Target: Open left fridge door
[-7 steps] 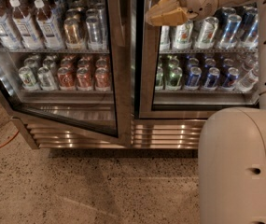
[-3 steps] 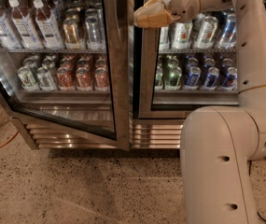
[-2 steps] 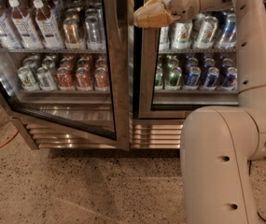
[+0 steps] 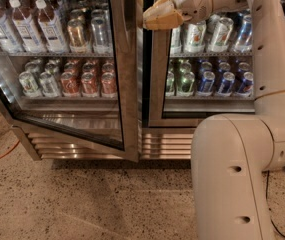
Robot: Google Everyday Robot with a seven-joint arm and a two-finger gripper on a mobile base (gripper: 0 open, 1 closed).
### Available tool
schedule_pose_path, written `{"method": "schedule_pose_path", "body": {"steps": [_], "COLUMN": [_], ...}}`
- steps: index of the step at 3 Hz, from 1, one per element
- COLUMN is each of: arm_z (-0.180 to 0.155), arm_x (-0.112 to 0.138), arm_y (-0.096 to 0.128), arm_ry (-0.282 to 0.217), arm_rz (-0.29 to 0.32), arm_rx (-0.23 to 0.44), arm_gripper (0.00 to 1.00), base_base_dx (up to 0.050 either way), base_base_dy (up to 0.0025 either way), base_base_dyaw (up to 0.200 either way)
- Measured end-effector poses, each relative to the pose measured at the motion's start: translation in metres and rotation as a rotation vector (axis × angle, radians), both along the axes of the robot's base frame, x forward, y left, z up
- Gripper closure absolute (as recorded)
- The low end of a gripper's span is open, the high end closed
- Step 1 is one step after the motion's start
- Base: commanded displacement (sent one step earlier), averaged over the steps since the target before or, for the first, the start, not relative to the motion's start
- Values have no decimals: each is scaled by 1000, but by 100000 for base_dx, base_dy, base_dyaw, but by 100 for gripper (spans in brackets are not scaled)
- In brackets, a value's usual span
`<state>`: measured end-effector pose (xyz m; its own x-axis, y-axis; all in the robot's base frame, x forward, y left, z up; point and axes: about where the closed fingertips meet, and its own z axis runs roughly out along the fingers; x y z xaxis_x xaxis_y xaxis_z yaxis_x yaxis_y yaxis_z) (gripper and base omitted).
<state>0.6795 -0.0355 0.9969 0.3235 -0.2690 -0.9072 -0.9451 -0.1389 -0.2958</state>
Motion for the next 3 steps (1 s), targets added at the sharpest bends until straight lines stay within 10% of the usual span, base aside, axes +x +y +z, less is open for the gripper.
{"method": "schedule_pose_path", "body": {"steps": [3], "arm_z": [-2], "arm_x": [6], "arm_y": [17], "arm_ry": [-1], "arm_rz": [29], "arm_rx": [46], "arm_gripper": [100], "base_base_dx": [-1314], "base_base_dy": [-80], "base_base_dyaw": [4040]}}
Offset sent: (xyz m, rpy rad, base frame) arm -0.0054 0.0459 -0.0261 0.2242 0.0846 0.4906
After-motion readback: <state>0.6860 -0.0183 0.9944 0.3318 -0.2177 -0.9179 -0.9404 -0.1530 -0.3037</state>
